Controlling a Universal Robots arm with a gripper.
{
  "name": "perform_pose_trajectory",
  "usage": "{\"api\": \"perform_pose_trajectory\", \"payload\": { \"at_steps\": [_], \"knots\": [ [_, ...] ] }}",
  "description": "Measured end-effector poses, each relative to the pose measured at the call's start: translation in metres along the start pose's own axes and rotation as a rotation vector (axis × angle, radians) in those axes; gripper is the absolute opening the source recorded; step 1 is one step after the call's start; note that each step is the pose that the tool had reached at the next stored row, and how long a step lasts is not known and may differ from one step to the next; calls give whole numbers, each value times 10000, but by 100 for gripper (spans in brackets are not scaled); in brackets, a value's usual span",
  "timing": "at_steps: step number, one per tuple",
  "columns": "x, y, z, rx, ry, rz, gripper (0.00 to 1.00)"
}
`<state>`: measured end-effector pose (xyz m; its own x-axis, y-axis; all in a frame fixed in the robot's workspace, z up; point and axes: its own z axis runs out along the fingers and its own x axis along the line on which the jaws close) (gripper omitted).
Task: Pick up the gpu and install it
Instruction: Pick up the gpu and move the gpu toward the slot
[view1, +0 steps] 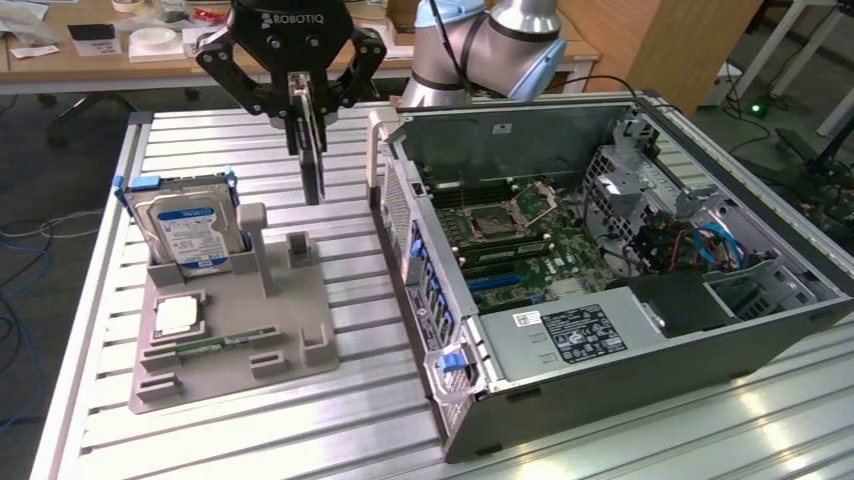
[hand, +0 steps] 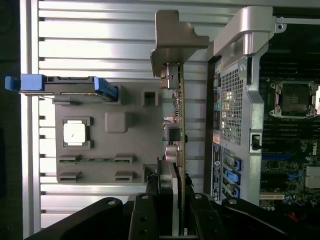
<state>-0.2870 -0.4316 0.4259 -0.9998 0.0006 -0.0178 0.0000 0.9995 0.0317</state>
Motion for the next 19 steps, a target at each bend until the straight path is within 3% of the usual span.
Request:
{"api": "perform_pose_trajectory", "payload": {
  "at_steps": [19],
  "knots": [
    [-337,0,6,0,0,-1,28]
  ]
}}
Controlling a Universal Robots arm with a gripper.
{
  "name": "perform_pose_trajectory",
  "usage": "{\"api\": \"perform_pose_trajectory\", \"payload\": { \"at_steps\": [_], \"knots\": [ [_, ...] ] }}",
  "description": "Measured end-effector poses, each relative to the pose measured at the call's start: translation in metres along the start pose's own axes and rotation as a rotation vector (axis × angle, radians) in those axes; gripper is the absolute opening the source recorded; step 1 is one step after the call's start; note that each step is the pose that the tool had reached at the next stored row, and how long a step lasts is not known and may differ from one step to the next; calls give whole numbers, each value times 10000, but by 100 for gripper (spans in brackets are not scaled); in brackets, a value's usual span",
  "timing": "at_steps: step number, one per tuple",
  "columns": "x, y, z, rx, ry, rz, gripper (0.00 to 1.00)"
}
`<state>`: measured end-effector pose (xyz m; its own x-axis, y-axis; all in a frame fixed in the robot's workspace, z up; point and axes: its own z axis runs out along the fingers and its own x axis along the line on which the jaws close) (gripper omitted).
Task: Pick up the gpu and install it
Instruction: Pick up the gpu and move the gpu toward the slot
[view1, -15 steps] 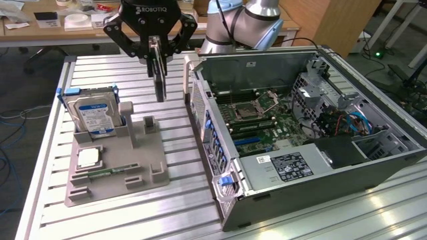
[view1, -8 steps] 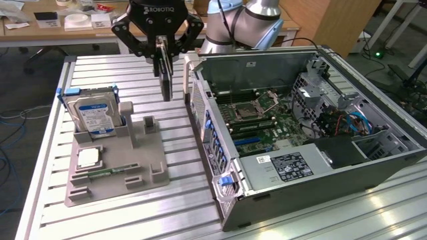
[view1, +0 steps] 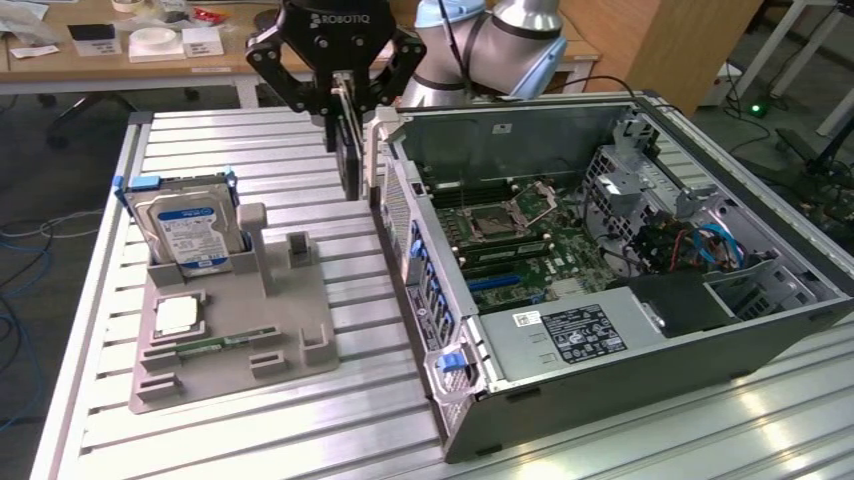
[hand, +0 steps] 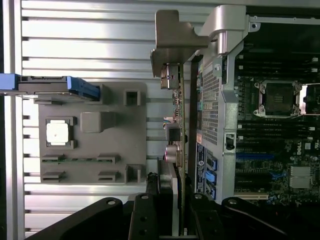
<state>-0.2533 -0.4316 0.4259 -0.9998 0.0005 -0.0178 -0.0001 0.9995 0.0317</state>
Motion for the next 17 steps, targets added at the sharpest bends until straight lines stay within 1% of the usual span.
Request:
{"api": "perform_pose_trajectory", "payload": {
  "at_steps": [8,17],
  "knots": [
    [-195,0,5,1,0,0,28],
    [-457,0,12,0,0,1,28]
  ]
}}
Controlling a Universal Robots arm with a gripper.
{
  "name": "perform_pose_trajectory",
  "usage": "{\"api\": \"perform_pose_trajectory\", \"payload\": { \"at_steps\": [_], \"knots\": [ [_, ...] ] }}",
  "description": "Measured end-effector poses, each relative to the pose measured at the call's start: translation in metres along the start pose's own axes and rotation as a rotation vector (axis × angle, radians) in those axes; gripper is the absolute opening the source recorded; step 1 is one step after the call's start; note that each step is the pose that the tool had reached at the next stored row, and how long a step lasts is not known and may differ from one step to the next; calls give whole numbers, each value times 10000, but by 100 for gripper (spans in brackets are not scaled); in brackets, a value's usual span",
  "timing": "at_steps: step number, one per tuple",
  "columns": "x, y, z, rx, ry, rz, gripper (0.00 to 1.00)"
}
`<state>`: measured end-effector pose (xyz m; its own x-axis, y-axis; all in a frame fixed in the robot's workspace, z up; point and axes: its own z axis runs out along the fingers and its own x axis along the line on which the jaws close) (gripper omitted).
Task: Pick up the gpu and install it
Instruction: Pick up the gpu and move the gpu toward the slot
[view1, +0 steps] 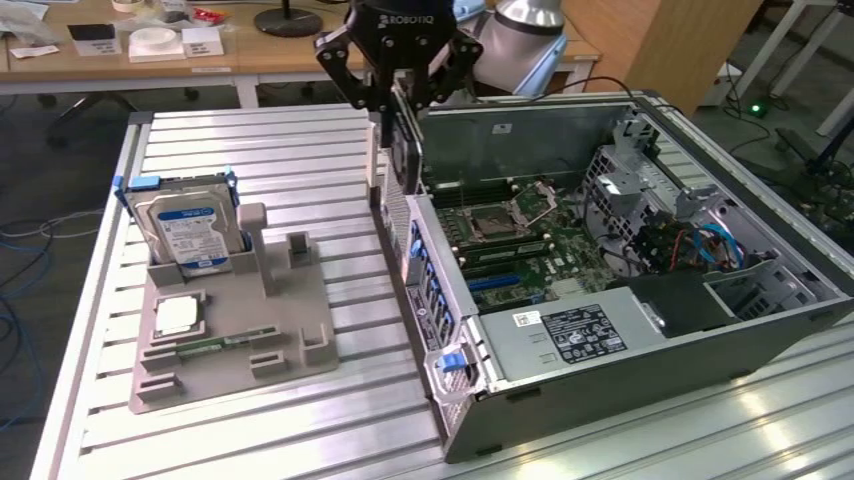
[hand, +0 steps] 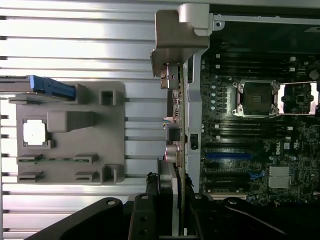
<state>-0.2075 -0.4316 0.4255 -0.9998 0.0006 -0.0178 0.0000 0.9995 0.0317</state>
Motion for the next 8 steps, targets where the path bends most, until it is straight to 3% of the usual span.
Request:
{"api": "perform_pose_trajectory", "payload": {
  "at_steps": [8],
  "knots": [
    [-251,0,9,1,1,0,28]
  ]
}}
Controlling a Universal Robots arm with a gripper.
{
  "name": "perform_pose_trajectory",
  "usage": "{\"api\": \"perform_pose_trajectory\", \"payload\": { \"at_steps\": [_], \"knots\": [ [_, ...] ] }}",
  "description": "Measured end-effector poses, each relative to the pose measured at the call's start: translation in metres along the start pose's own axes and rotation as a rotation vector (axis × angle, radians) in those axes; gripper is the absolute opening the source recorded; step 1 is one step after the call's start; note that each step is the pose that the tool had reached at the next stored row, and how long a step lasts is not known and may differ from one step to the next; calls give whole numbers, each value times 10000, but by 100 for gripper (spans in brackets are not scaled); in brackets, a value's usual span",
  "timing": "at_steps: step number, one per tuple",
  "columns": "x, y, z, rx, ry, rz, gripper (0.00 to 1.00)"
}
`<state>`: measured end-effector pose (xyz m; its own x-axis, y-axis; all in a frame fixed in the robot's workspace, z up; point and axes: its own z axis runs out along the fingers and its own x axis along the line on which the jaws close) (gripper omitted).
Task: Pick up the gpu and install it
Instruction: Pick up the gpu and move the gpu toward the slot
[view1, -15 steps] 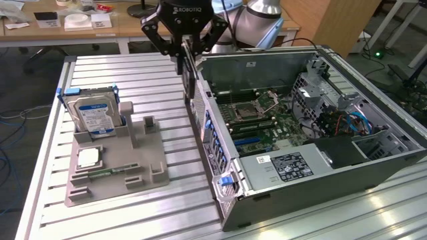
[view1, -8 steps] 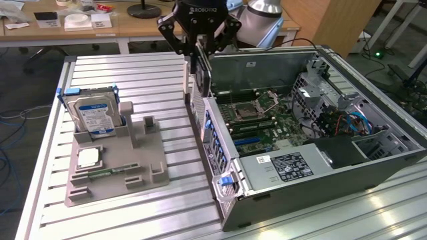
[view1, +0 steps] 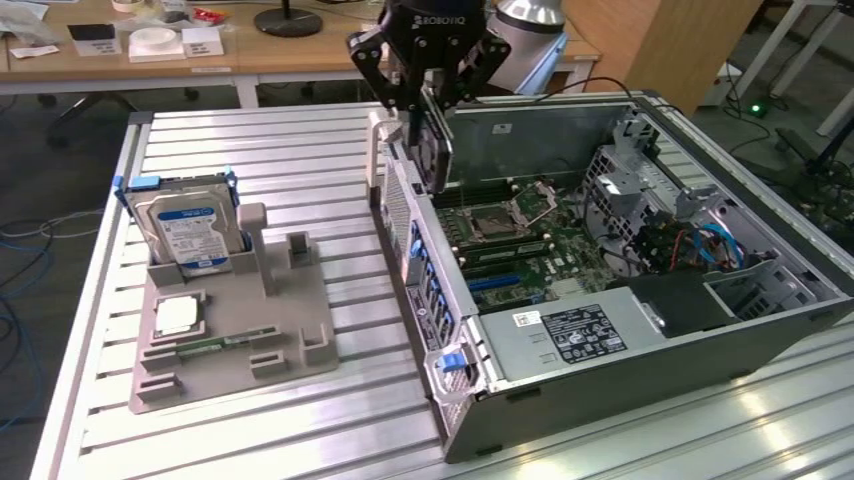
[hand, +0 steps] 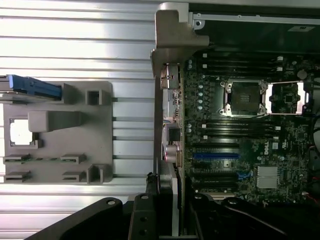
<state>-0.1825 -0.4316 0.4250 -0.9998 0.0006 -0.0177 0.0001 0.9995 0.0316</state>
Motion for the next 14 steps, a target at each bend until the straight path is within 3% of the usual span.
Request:
{"api": "perform_pose_trajectory", "payload": {
  "at_steps": [14],
  "knots": [
    [-407,-1,17,-1,-1,-1,28]
  ]
}}
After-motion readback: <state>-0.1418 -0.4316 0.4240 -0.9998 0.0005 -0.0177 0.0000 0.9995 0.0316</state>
